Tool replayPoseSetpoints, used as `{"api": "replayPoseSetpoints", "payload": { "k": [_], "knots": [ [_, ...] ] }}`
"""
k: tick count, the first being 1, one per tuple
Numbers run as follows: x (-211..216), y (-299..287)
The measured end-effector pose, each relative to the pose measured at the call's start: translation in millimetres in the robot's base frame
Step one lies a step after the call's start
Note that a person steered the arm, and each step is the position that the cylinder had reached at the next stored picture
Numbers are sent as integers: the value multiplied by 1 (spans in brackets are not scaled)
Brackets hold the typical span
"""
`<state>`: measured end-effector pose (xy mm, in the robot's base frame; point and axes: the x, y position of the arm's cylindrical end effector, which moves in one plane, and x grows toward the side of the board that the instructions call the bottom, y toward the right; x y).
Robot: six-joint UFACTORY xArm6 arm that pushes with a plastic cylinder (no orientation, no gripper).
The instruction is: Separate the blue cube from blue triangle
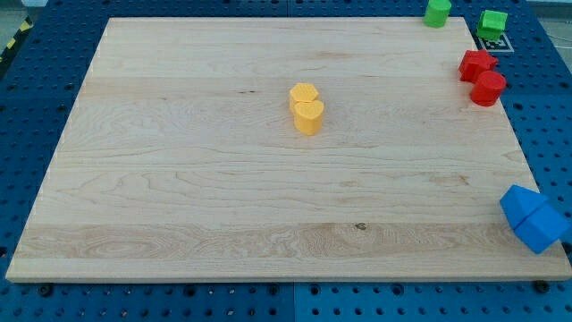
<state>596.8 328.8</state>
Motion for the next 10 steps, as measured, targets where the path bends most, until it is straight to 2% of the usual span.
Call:
{"api": "replayPoseSetpoints", "payload": {
  "k": [3, 6, 10],
  "knots": [
    [-6, -62],
    [-12, -65],
    [-16, -129]
  ]
}}
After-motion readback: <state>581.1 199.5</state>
